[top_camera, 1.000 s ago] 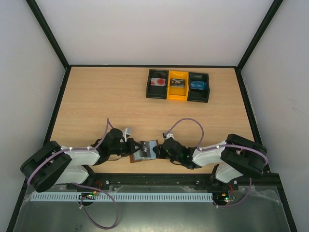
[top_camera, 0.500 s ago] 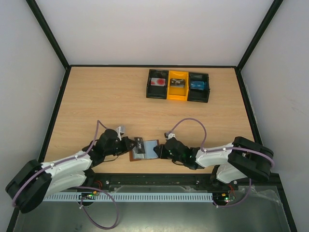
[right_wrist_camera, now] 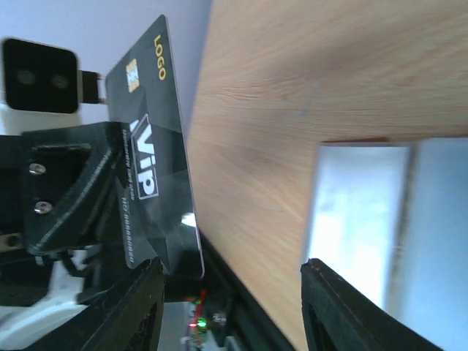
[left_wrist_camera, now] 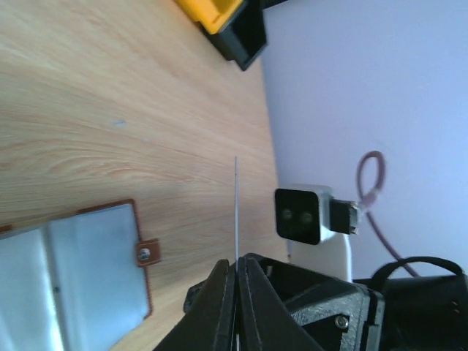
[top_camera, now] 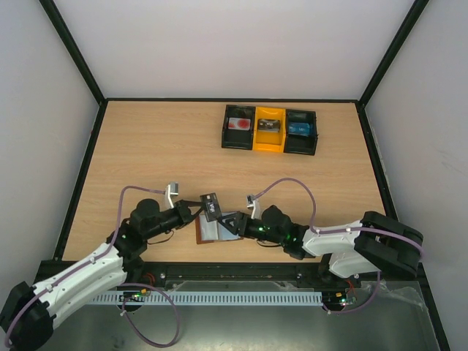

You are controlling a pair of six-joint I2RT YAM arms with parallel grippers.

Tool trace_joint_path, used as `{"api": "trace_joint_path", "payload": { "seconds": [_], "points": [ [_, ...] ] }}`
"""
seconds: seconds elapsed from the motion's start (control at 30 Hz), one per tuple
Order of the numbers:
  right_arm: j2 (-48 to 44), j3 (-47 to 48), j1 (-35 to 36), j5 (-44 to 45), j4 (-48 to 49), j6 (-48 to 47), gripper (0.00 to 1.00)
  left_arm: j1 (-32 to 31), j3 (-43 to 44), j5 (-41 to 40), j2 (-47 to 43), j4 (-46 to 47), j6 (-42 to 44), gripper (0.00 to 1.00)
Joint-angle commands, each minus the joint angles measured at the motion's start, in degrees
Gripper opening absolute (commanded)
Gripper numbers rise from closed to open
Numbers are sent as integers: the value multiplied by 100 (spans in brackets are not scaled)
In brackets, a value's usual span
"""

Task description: Take the credit cards out of the card holder

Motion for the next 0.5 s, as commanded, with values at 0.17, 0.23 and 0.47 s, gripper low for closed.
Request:
{"api": "trace_joint_path", "payload": {
  "seconds": [0.17, 0.23, 0.47],
  "points": [
    [277, 119, 17, -520, 1640, 643, 48, 42, -471, 565, -470, 1017, -805, 3],
    [390, 173, 17, -609, 1761, 663, 42, 42, -558, 613, -433, 1242, -885, 3],
    [502, 77, 17, -796, 2005, 609, 7, 42, -555, 886, -237, 1516, -855, 3]
  ]
}}
